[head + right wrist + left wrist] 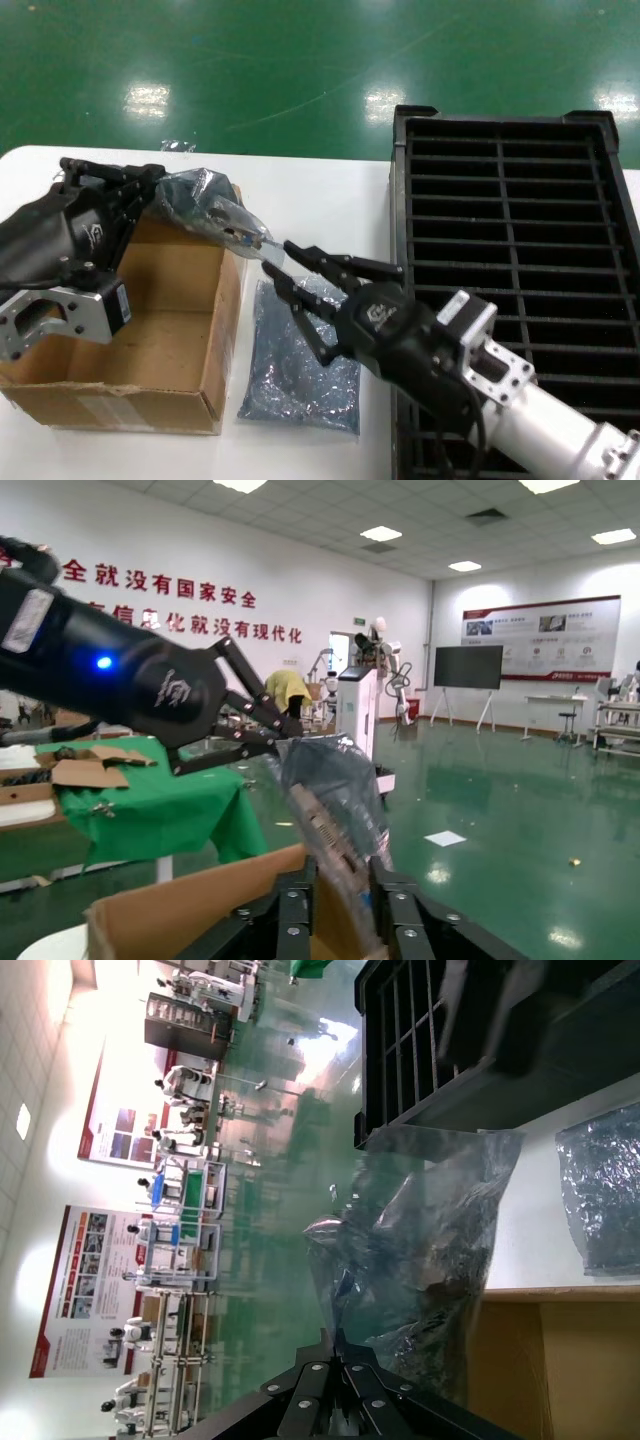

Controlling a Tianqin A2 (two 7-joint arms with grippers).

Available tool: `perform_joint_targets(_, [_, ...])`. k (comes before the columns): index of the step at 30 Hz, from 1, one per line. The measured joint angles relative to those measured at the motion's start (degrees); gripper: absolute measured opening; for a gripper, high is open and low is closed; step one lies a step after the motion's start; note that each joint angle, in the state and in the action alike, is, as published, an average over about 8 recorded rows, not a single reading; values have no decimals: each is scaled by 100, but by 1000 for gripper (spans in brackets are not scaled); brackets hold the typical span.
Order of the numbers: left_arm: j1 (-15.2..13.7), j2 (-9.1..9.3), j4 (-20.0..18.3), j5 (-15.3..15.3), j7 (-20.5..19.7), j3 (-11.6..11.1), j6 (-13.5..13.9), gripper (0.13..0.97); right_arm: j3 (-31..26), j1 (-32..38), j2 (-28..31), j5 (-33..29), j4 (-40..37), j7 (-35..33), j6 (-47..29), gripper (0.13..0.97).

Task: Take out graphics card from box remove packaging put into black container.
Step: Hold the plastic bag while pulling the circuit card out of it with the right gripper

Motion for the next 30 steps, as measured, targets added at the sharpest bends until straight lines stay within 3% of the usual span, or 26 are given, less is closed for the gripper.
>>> perform_joint_targets(5, [0, 0, 0, 0, 0, 0, 0, 139, -114, 263, -155, -89, -189, 67, 76, 275])
perform_joint_targets(13, [0, 0, 0, 0, 0, 0, 0, 139, -269, 548, -390, -146, -522, 14, 58, 169])
perform_joint_targets(30, [0, 0, 0, 0, 0, 0, 0, 139, -333, 1040, -778, -56, -1358, -255, -160, 133])
